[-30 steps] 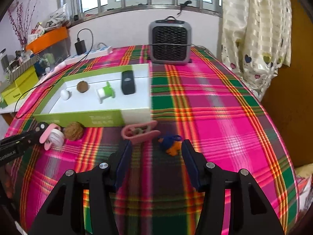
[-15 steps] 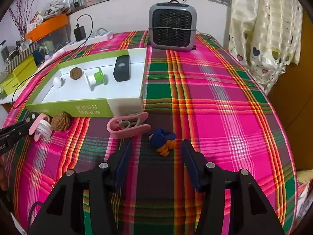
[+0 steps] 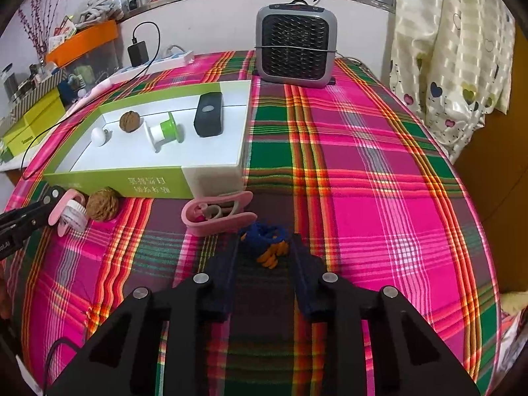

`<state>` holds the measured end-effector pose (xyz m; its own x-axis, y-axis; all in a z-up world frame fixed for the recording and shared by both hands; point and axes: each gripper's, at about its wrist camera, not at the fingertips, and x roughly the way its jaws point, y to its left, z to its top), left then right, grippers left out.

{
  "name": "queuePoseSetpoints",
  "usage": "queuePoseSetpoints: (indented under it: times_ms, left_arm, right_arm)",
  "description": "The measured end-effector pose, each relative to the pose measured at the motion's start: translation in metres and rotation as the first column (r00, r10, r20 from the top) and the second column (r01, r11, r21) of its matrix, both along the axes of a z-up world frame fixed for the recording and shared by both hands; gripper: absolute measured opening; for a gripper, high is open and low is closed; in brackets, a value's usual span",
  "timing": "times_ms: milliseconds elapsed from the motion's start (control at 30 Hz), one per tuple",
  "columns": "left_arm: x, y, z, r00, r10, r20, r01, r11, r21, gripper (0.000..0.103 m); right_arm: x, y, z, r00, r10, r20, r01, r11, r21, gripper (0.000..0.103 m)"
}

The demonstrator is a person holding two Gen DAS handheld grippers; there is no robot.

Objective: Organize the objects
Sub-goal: 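Close left tool on the black disc while right tool closes on the blue-orange toy, then carry the black disc with left tool into the box while right tool carries the toy in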

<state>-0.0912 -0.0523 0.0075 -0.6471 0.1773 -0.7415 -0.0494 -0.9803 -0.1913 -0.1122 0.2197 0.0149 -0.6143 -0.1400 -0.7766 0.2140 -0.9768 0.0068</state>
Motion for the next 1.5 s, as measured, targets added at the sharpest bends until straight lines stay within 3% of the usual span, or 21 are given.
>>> queuePoseSetpoints:
  times_ms: [933,1500]
  left_arm:
    - [0.004,-0.001,0.005,1.000,0.016,-0.013,-0.016,1.000,-0.008,0.025]
    - [0.012,0.001,0.032,0.997,0.009,-0.075,-0.009,1.000,-0.005,0.025]
  right_arm:
    - [0.005,-0.001,0.005,1.000,0.013,-0.015,-0.013,0.999,-0.030,0.026]
    - [0.011,-0.007,0.029,0.998,0.030,-0.061,-0.034,0.998,-0.056,0.026]
